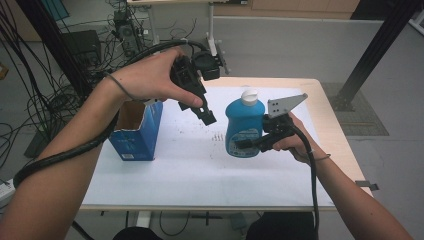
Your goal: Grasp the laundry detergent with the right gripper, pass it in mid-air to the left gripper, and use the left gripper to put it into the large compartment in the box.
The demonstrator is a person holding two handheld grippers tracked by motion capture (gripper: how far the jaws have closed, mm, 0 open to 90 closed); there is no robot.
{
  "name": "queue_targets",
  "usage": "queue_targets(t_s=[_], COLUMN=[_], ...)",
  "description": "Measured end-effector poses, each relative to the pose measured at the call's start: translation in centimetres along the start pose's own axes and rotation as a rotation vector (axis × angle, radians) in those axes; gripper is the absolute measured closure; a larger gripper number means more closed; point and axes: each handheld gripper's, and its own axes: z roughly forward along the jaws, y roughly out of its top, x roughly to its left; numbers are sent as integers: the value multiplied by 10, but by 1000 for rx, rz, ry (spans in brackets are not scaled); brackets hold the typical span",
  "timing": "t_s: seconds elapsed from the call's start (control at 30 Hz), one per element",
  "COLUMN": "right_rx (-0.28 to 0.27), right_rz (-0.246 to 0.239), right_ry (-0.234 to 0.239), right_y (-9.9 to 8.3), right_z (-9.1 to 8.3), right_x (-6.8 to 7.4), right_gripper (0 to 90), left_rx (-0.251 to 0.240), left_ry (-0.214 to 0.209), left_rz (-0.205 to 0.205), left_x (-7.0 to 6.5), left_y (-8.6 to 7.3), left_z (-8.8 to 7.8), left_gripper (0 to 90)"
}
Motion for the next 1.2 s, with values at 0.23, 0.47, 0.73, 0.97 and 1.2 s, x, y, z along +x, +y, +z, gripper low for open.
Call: queue_targets(t_s=[0.23, 0.47, 0.73, 0.97, 1.2], right_rx=[17, 31, 38, 45, 39], right_rz=[-28, -51, -71, -80, -81], right_ry=[16, 42, 65, 80, 92], right_y=[9, 16, 22, 25, 27], right_z=[4, 9, 20, 27, 33], right_x=[3, 6, 11, 13, 14], right_gripper=[431, 431, 431, 431, 431], left_rx=[13, 18, 26, 45, 54], left_ry=[-15, -37, -53, -62, -57], left_rz=[36, 61, 89, 110, 117], left_x=[-7, -12, -16, -19, -23], left_y=[6, 11, 19, 22, 27], left_z=[-2, 1, 5, 8, 11], left_gripper=[95, 96, 98, 99, 99])
